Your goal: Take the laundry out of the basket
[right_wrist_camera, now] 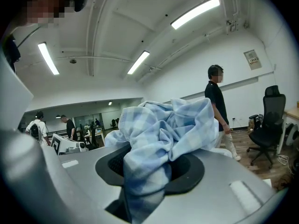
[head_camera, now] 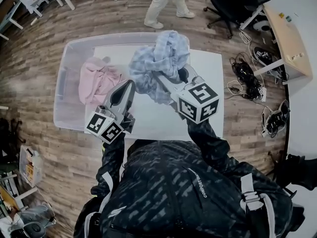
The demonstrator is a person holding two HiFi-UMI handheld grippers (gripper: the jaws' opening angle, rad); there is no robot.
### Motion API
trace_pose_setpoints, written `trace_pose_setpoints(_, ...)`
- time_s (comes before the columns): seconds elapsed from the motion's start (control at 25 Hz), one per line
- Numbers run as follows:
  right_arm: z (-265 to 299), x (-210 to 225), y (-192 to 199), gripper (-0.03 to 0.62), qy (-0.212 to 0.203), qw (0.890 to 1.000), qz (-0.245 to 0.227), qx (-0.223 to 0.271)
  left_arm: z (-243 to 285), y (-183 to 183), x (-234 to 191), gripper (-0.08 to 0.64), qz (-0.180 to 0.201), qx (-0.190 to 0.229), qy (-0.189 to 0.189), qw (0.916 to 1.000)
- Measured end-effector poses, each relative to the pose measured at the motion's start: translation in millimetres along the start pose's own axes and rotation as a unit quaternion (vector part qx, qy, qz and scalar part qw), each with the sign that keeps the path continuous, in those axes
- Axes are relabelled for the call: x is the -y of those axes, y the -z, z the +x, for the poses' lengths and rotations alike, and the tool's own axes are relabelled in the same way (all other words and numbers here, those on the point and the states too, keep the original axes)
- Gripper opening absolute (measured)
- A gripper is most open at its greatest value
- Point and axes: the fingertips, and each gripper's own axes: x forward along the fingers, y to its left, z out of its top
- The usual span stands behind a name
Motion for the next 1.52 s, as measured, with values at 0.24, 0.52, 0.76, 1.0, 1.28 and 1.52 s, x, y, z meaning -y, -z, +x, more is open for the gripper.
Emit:
trace_pose_setpoints(0.24, -36.2, 7.6, -11.3, 0.169, -0.002, 1.0, -0.001, 0.025, 24.4, 0.8, 31.2, 0.005, 0.02, 0.003, 0.02, 0.9996)
trace_pose_setpoints(0.52, -92.1, 38.1, -17.8, 0.169, 0.028, 0.998, 0.014, 0.054, 62.2, 13.1, 75.6, 0.005, 0.028, -0.003, 0.064, 0.9976)
trace_pose_setpoints(0.76, -143.6, 58.9, -26.6, 0.17, 0.061, 0.995, 0.02, 0.081, 87.2, 27.3, 108.4, 0.005, 0.025, -0.012, 0.1, 0.9946)
trace_pose_setpoints(1.0, -198.5, 88.1, -36.9, 0.169, 0.098, 0.989, 0.022, 0.106, 111.6, 35.8, 141.1, 0.005, 0.03, -0.017, 0.12, 0.9922)
trace_pose_setpoints(1.28, -234.8, 119.0, -29.3, 0.17, 0.137, 0.985, 0.019, 0.107, 125.1, 45.4, 158.0, 0.005, 0.033, -0.025, 0.13, 0.9907)
trace_pose_setpoints(1.52, -225.0, 148.9, 27.2, 0.17, 0.163, 0.983, 0.048, 0.066, 125.5, 53.6, 152.7, 0.005, 0.033, -0.037, 0.123, 0.9911)
